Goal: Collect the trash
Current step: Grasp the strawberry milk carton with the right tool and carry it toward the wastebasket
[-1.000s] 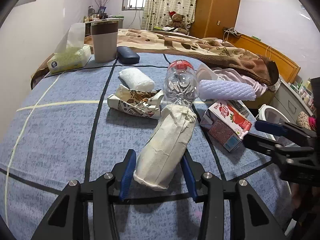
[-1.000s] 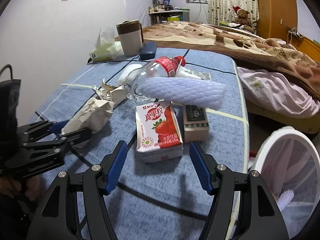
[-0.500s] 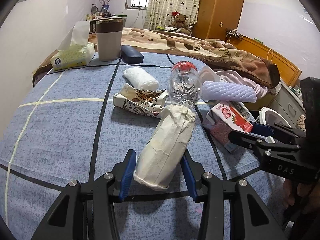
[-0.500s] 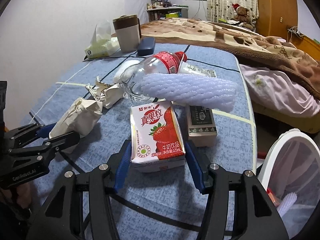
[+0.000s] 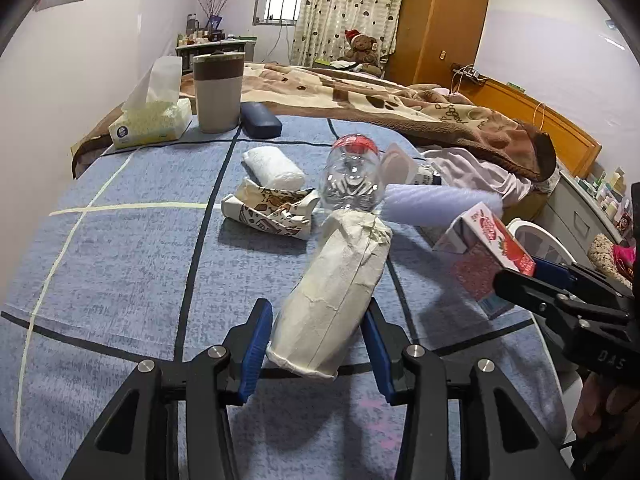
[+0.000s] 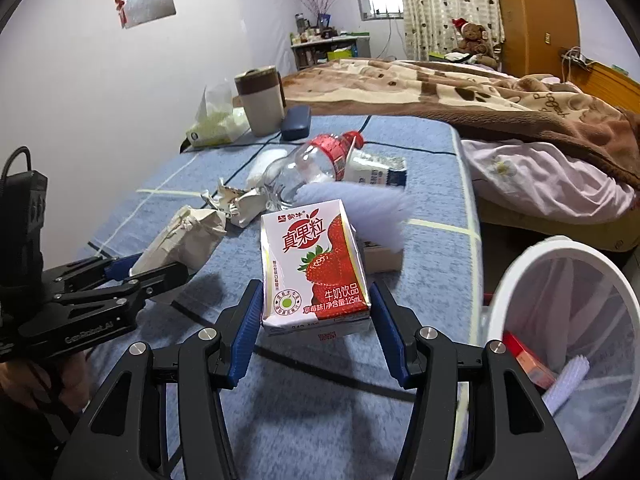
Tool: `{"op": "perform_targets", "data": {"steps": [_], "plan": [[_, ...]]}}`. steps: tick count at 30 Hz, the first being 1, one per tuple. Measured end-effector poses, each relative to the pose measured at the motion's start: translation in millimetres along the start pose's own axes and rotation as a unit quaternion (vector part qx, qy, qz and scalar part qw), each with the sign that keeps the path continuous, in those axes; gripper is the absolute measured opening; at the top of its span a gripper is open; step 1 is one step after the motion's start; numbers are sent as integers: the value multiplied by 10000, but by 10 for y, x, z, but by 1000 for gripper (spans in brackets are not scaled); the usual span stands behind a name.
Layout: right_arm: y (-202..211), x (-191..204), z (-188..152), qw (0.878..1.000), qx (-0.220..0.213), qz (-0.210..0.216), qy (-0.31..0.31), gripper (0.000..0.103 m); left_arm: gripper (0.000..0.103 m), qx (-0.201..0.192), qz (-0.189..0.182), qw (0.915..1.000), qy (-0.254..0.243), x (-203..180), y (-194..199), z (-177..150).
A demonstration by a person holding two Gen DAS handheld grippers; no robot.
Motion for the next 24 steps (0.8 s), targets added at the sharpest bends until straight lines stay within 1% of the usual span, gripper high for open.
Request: {"op": "perform_targets", "data": {"steps": [10, 24], "plan": [[202, -126, -12, 9994, -225, -88, -231, 55, 46, -133, -142, 9998, -98, -237, 148, 45], [367, -423, -66, 9973, -387, -322, -529, 55, 46, -163, -493, 9981, -336, -643, 163, 107]]}}
Point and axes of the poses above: each gripper's, at about its wrist camera, not at the fingertips, and y roughly against the way its jaws point, x to its left, z to its top, the point moved 7 cm from there along -y, roughly the way its jaws point, and after that the axes turned 7 degrees about -y, right-handed, at the moved point
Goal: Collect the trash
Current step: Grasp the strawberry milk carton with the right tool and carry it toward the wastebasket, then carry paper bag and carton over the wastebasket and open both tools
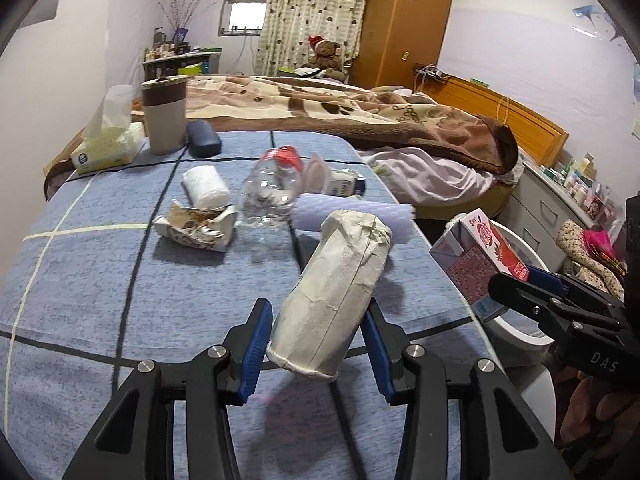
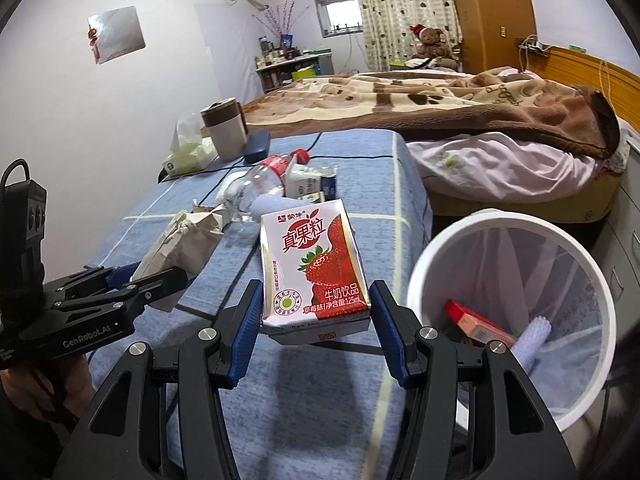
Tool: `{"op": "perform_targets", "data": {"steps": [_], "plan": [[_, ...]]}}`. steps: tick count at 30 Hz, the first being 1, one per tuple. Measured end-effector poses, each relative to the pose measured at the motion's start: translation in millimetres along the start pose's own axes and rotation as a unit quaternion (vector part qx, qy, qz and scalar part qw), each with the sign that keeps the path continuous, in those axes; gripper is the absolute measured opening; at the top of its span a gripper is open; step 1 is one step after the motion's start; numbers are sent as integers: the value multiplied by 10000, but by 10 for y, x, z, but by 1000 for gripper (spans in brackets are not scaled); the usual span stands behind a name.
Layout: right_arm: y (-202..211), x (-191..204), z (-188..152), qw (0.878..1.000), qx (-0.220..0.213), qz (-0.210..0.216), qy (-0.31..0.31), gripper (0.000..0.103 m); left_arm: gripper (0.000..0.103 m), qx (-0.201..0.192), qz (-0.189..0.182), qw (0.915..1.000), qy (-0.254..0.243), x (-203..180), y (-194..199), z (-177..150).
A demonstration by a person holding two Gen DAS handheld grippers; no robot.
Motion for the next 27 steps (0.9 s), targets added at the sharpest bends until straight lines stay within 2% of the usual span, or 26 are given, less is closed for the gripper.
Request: {"op": "perform_targets", "data": {"steps": [27], "plan": [[333, -777, -117, 9947, -210, -722, -704, 55, 46, 159, -817, 9939, -728, -1034, -380, 248]]}}
Point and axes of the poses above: each gripper's, at about its wrist camera, not at the fingertips, and y roughly against the way its jaws point, x to its left, z to its top, the point moved 7 cm from there along -y, roughly the way its jaws point, and after that the axes turned 7 degrees about -y, right-handed, at the moved point
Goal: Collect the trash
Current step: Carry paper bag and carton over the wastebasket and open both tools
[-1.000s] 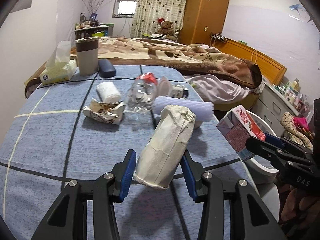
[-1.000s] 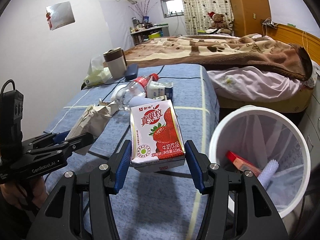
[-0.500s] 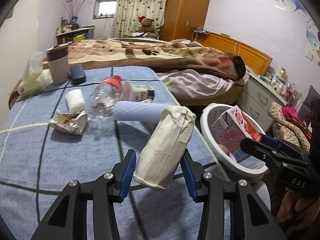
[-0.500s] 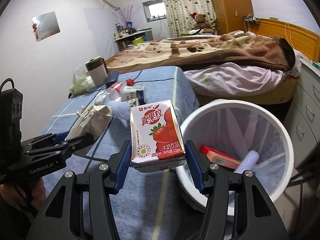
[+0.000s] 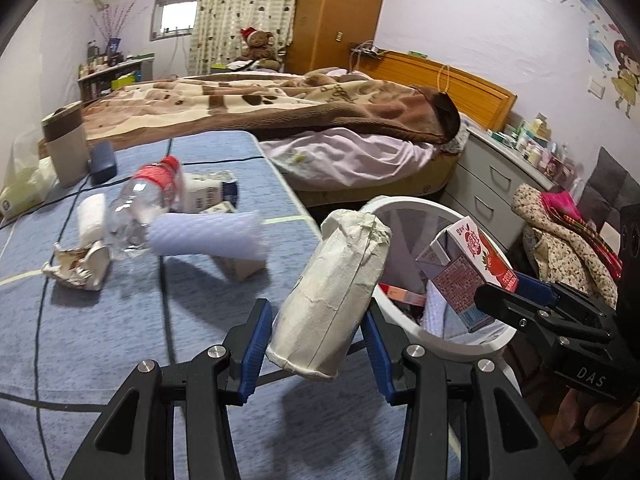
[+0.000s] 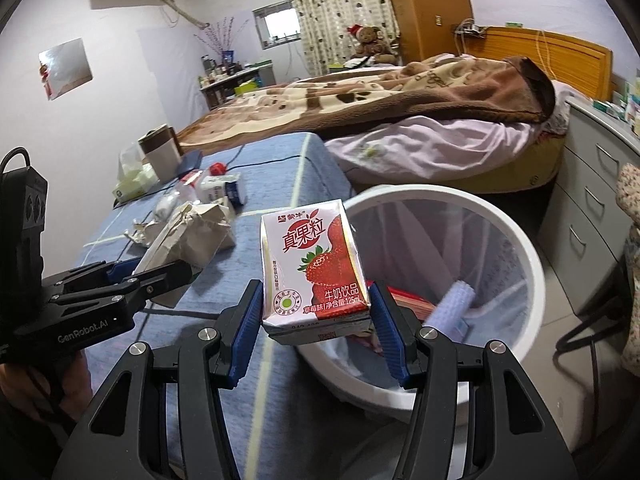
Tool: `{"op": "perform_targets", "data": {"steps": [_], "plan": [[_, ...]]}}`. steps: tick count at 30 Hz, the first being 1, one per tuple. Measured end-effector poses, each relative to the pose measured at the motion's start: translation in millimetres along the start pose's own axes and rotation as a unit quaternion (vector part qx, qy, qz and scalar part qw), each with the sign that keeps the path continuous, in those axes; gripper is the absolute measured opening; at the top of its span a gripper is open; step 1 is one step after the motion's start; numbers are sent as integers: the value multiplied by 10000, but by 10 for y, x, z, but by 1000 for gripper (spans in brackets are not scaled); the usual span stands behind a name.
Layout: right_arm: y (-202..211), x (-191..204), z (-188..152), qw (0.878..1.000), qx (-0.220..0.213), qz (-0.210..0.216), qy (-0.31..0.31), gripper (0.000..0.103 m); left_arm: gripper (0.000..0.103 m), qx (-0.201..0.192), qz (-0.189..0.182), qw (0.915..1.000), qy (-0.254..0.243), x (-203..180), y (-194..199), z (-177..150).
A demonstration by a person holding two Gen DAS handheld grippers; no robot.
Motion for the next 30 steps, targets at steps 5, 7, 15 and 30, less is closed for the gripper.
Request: {"op": "perform_targets", "data": {"steps": [5, 7, 15, 30], "plan": [[44, -204, -11, 9996, -8, -223, -174, 55, 41, 96, -198, 9997, -130, -195, -130, 32], [58, -278, -13, 9993, -15, -300, -238, 55, 41, 124, -271, 9994, -191, -282, -189, 53], [62, -438, -21, 9982, 6, -459, -380, 55, 40, 150, -538, 9978, -366, -519, -347, 157], [-30, -640, -105, 9955, 344, -673, -563, 56, 51, 317, -1038, 9936, -325, -762, -626, 269]]}}
Point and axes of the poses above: each gripper's, at about its wrist camera, not at the fingertips, and y roughly against the way its jaws point, x to its left, z to its top, the point moved 7 cm from there along -y, roughly the way its jaws point, and after that the axes turned 7 degrees about -y, right-handed, at the moved point
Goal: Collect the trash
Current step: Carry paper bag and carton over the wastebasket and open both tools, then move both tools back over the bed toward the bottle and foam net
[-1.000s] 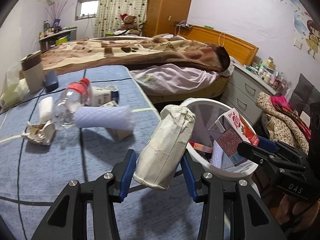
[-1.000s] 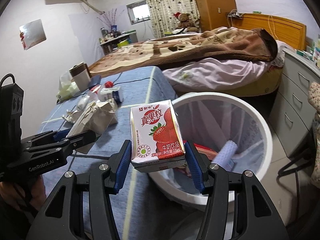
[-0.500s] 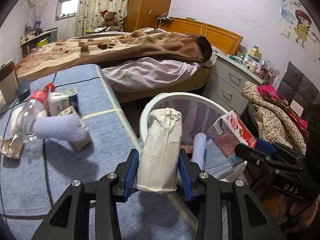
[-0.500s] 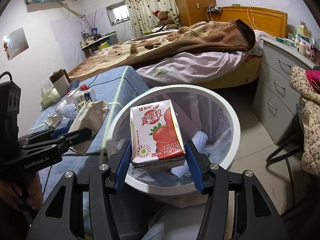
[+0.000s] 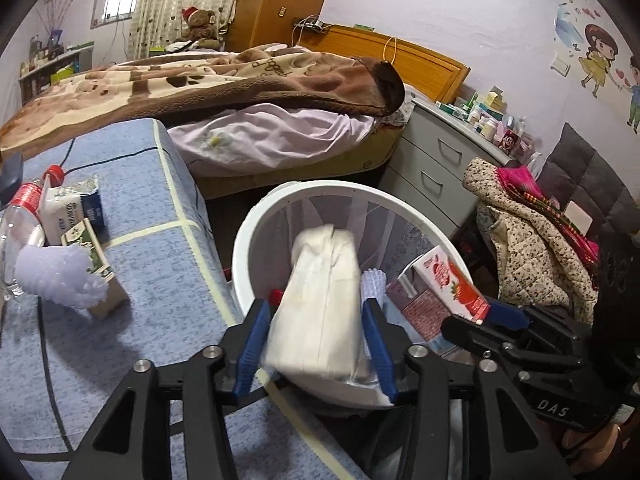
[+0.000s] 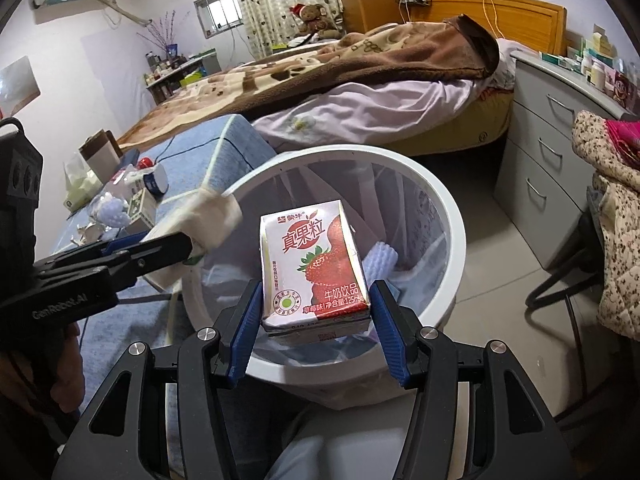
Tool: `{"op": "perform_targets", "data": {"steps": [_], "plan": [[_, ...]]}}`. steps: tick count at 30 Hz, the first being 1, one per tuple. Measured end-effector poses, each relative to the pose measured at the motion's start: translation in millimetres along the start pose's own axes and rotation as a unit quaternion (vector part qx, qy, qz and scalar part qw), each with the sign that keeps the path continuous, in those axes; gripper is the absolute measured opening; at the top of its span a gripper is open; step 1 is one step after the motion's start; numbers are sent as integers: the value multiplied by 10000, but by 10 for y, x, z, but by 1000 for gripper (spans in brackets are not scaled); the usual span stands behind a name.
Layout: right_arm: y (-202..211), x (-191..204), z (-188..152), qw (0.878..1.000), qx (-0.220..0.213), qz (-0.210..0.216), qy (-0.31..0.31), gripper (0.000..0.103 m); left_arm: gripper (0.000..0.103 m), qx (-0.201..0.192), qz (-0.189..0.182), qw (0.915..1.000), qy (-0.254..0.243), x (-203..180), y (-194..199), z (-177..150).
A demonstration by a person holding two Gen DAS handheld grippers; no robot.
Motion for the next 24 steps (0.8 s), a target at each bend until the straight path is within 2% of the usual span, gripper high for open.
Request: {"op": "perform_targets", "data": {"steps": [4, 7, 24], "plan": [[22, -29, 23, 10000, -77, -49, -36, 56, 51, -48, -33, 10000, 20, -1, 11, 12], [52, -14, 47, 9999, -161, -46, -18, 64, 51, -117, -31, 9999, 55, 22, 60, 22], [121, 142, 41, 9997, -196, 84, 125, 64, 51, -159, 226, 9993, 249, 224, 313, -200]]}}
Point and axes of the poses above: each gripper's, at about its wrist camera, not at the fingertips, and y roughly against the way its jaws point, x to its left, z to its top, the point moved 7 cm from there along -y, roughly the way its jaws point, and after that the axes turned 7 degrees about -y, right-handed, at the moved point
